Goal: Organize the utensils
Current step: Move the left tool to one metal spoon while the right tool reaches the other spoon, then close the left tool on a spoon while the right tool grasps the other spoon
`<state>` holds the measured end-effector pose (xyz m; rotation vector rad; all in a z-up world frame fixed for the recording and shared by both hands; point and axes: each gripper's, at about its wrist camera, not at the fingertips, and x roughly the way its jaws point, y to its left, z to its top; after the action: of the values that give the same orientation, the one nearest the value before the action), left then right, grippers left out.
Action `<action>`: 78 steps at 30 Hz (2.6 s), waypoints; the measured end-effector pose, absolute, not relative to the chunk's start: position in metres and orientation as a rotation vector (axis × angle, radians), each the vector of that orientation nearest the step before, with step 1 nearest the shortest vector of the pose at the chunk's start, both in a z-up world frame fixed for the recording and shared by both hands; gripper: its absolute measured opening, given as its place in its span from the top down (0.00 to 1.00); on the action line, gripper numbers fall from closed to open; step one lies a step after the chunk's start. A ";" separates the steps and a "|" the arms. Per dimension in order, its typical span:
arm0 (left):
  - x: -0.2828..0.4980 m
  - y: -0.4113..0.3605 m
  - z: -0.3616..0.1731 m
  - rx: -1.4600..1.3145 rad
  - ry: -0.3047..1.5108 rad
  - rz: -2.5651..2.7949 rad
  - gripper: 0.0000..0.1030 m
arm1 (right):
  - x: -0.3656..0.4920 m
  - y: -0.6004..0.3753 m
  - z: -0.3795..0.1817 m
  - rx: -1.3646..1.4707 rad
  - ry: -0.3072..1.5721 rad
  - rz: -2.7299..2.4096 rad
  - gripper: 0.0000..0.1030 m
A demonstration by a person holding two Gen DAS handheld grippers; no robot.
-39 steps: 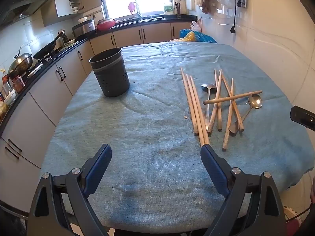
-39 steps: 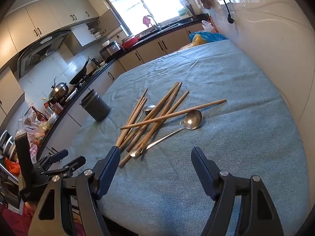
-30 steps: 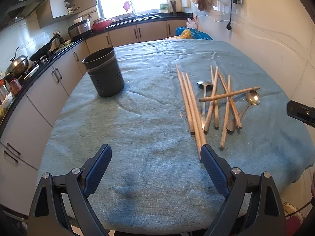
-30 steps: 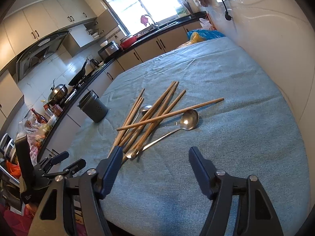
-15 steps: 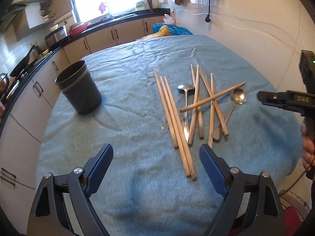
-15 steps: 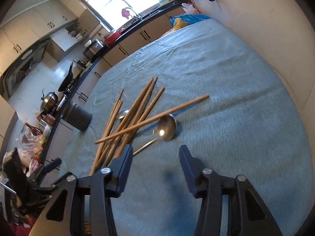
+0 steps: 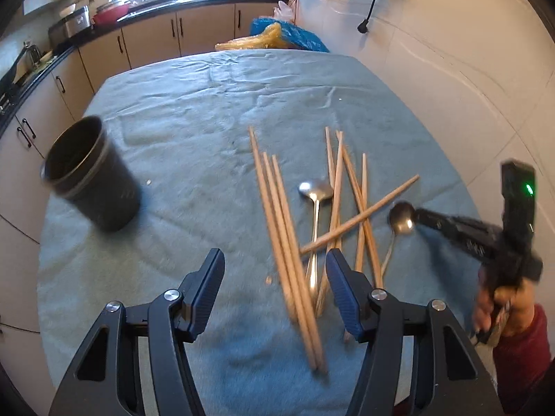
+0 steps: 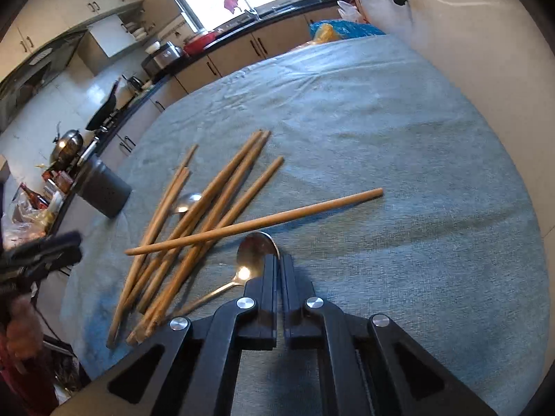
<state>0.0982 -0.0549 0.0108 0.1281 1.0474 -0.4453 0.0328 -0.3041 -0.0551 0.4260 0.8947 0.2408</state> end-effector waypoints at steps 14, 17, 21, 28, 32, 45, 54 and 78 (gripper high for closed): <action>0.171 -0.117 -0.024 0.071 1.270 -0.517 0.55 | 0.000 -0.321 -0.026 0.391 0.807 0.216 0.98; 0.176 -0.121 -0.032 0.061 1.304 -0.508 0.56 | -0.004 -0.326 -0.028 0.404 0.806 0.216 0.98; 0.179 -0.128 -0.040 0.068 1.320 -0.508 0.58 | -0.007 -0.331 -0.029 0.423 0.806 0.220 0.98; 0.188 -0.134 -0.051 0.021 1.340 -0.515 0.59 | -0.011 -0.333 -0.029 0.438 0.798 0.226 0.98; 0.190 -0.129 -0.046 -0.047 1.305 -0.527 0.83 | -0.012 -0.332 -0.027 0.439 0.795 0.225 0.98; 0.182 -0.117 -0.030 -0.080 1.263 -0.573 0.98 | -0.012 -0.323 -0.017 0.423 0.777 0.223 0.98; 0.190 -0.121 -0.038 -0.084 1.284 -0.542 0.93 | -0.012 -0.325 -0.018 0.428 0.775 0.228 0.98; 0.167 -0.106 -0.001 -0.070 1.119 -0.556 0.95 | -0.009 -0.349 -0.045 0.540 0.829 0.248 0.84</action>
<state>0.1669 -0.1065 -0.0009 -0.0702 1.1192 -0.5558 -0.0090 -0.3487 -0.0454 0.5398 0.8292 0.2480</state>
